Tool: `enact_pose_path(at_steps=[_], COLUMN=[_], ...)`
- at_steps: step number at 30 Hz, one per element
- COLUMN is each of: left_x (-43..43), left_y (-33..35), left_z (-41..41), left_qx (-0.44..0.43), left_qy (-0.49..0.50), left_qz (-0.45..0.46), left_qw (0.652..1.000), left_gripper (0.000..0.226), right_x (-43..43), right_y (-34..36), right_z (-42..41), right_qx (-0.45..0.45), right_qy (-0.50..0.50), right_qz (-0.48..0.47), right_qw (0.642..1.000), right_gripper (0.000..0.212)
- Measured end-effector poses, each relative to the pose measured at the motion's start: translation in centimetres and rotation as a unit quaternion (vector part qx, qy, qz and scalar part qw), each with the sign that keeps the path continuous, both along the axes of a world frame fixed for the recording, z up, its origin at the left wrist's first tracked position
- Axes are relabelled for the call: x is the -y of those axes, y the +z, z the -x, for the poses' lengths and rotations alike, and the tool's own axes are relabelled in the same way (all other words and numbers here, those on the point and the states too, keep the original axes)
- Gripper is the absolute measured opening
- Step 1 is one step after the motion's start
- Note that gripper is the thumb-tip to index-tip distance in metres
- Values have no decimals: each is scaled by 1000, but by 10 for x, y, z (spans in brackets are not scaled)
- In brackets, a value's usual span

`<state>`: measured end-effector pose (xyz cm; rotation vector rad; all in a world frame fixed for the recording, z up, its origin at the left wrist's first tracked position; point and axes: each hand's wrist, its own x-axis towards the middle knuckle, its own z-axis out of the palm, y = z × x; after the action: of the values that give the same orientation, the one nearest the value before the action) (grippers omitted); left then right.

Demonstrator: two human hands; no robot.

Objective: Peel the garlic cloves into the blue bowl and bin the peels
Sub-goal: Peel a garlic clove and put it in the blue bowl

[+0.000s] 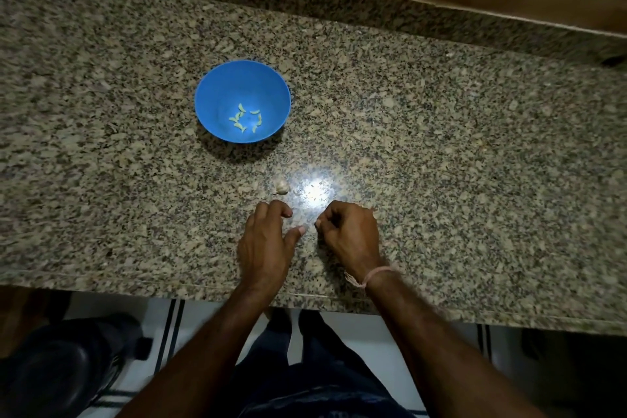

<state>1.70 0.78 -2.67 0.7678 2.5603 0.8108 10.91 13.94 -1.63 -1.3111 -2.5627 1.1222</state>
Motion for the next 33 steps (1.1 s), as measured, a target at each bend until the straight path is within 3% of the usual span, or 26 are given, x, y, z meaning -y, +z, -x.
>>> enact_pose_path(at_steps=[3,5,8,11,13,16,18,22,25,29,33], left_x=[-3,-10,-15,-14,-14,-18,-22,-28,-30,-33,-33], left_y=[3,10,18,24,28,33,39,54,60,64,66], left_z=[-1,-3,-5,-7,-8,-10,-12,-12,-15,-16,-16], left_qx=[32,117,219,237,233,231,259,331,353,324,303], left_qy=[9,37,73,91,101,111,123,141,140,143,147], left_qz=[-22,-68,-125,-149,-146,-127,-139,-184,-212,-225,-222], left_qw=[999,990,965,956,956,958,948,915,900,908,915], left_gripper=[21,11,7,8,8,11,12,9,8,5,7], right_x=[-2,-8,-3,5,7,4,1,-6,-11,-13,-14], right_y=[1,4,16,22,25,24,25,28,27,27,29], right_z=[2,-2,-7,-10,-11,-15,-16,-19,-20,-18,-16], right_qx=[-6,-65,-174,-191,-203,-215,-219,-233,-258,-273,-274], right_qy=[-24,-78,-178,-227,-219,-128,-75,-66,-106,-106,-89], right_qz=[29,170,446,519,506,355,282,275,329,352,320], right_qw=[999,980,860,801,809,901,931,931,902,889,902], right_gripper=[15,8,9,11,10,10,6,4,7,7,6])
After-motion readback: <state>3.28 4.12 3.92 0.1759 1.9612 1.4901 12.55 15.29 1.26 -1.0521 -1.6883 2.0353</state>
